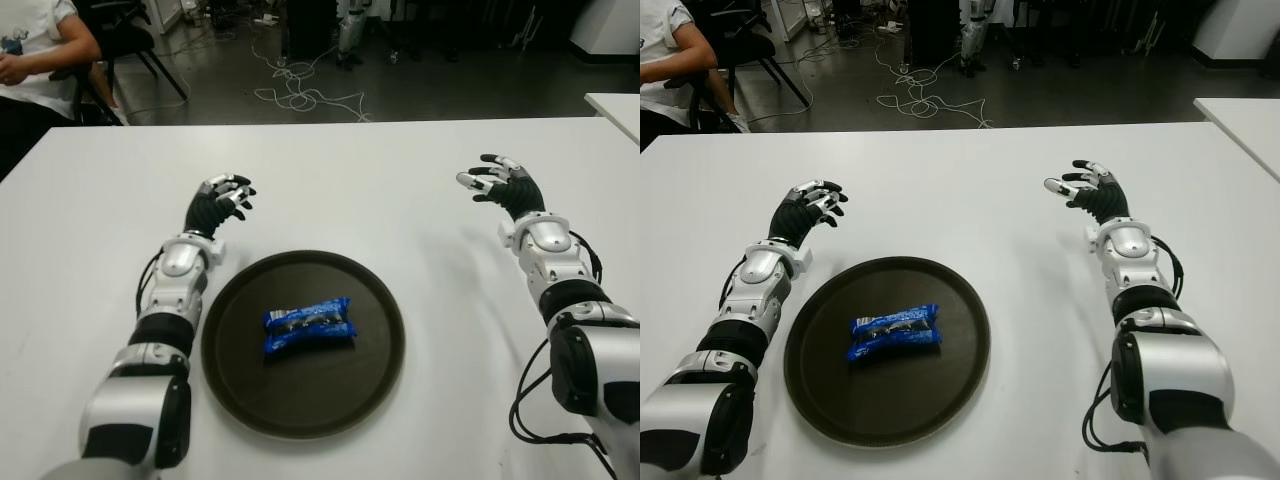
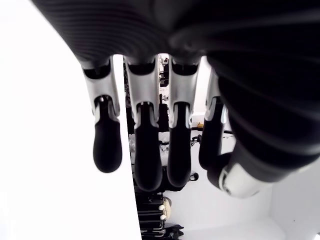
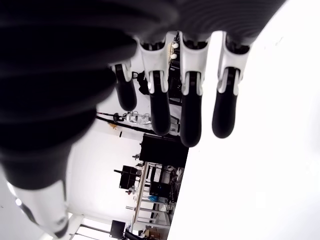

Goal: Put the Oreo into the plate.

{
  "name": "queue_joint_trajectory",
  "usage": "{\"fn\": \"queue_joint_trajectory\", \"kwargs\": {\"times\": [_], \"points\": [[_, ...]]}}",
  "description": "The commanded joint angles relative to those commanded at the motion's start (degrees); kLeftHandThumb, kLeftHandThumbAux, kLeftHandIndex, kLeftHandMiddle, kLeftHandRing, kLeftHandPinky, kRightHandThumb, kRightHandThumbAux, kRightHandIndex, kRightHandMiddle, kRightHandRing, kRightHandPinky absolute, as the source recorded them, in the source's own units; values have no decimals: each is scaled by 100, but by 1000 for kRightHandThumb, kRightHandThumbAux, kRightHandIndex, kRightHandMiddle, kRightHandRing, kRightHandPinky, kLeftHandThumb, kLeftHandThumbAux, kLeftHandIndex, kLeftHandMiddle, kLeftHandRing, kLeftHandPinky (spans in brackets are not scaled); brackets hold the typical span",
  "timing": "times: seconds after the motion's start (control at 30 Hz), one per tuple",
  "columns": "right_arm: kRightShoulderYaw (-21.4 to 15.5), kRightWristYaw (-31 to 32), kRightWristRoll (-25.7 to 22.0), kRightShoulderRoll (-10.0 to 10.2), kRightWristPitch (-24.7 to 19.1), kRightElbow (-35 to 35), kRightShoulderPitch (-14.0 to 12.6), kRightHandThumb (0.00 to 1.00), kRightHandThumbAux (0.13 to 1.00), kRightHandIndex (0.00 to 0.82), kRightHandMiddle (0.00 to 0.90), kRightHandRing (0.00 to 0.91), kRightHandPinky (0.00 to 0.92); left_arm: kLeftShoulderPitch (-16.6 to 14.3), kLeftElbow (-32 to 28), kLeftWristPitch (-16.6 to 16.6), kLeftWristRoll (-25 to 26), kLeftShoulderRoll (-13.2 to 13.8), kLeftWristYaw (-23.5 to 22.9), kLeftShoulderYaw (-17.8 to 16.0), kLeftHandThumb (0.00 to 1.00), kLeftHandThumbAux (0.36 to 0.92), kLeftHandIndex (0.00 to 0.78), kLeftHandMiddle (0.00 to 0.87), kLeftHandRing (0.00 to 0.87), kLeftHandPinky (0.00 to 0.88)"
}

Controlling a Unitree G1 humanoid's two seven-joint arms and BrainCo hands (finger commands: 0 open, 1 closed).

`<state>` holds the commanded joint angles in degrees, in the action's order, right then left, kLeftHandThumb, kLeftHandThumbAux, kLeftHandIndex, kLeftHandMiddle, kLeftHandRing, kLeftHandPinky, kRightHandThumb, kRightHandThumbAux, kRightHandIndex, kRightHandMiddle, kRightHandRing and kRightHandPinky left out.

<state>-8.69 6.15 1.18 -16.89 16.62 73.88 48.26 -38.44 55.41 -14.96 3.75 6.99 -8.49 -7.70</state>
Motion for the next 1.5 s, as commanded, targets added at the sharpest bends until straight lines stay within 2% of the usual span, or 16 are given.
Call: {"fn": "queue_joint_trajectory", "kwargs": {"times": [1.23,1.4,1.5], "points": [[-59,-100,38,82,43,1,-1,35,744,205,343,421,470,0,19,6,3,47,-23,-13,834,673,419,466,506,561],[-86,-102,18,94,45,0,-1,61,741,210,346,424,478,-8,41,13,10,46,-6,-27,819,688,355,491,500,556],[-78,-113,36,97,66,-1,-5,58,742,211,345,420,471,-15,74,-3,9,53,3,-36,829,678,398,474,505,564]]}}
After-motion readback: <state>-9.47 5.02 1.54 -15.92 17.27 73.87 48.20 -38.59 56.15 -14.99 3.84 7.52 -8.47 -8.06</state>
